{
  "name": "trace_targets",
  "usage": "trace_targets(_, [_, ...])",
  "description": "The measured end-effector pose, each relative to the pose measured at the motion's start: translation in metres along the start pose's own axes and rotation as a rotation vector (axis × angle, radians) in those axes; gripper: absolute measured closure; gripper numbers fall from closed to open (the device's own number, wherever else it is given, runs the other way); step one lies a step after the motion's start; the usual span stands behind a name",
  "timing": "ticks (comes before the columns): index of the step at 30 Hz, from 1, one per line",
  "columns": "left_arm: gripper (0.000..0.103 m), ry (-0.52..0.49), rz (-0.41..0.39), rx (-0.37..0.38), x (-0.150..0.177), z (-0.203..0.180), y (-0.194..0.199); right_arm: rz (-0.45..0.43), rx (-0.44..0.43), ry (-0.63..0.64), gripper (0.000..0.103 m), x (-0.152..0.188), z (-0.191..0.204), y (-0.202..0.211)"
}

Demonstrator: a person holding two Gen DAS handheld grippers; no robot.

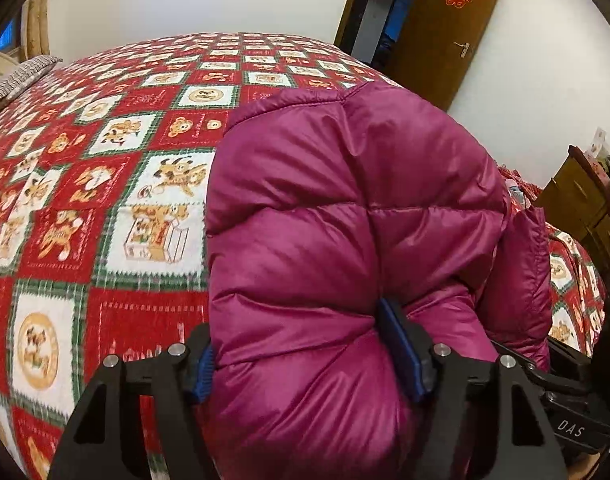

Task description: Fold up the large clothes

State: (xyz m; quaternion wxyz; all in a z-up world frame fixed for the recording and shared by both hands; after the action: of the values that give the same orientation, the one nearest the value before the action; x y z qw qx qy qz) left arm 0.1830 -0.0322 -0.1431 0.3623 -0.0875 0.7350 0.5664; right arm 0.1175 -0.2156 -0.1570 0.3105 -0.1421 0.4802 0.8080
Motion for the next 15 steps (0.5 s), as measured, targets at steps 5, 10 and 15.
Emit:
trace_targets(5, [0.037,-0.025,-0.003,-0.018,0.008,-0.011,0.013,-0.043,0.049,0.017,0.062,0.013,0.011,0.018])
trace_targets(10, [0.043,-0.047,-0.009,-0.013,0.014,-0.023,0.025,-0.048,0.049,-0.004,0.066,0.025,0.009,0.035])
trace_targets(15, [0.048,-0.010,-0.019,0.065,0.027,-0.029,0.039,-0.054,0.035,-0.033,0.069,0.039,0.003,0.054])
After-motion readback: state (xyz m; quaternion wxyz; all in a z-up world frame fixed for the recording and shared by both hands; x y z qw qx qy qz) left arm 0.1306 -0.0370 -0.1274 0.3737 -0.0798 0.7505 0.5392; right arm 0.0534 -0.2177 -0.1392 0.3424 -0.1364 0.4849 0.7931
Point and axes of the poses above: each gripper's, at about its wrist camera, not at the fingertips, and y roughly against the way its jaws point, z to its left, x to its underside, the point moved 5 cm from there along -y, roughly the way its jaws point, and after that the axes turned 10 degrees about -y, right-handed, at the moved point
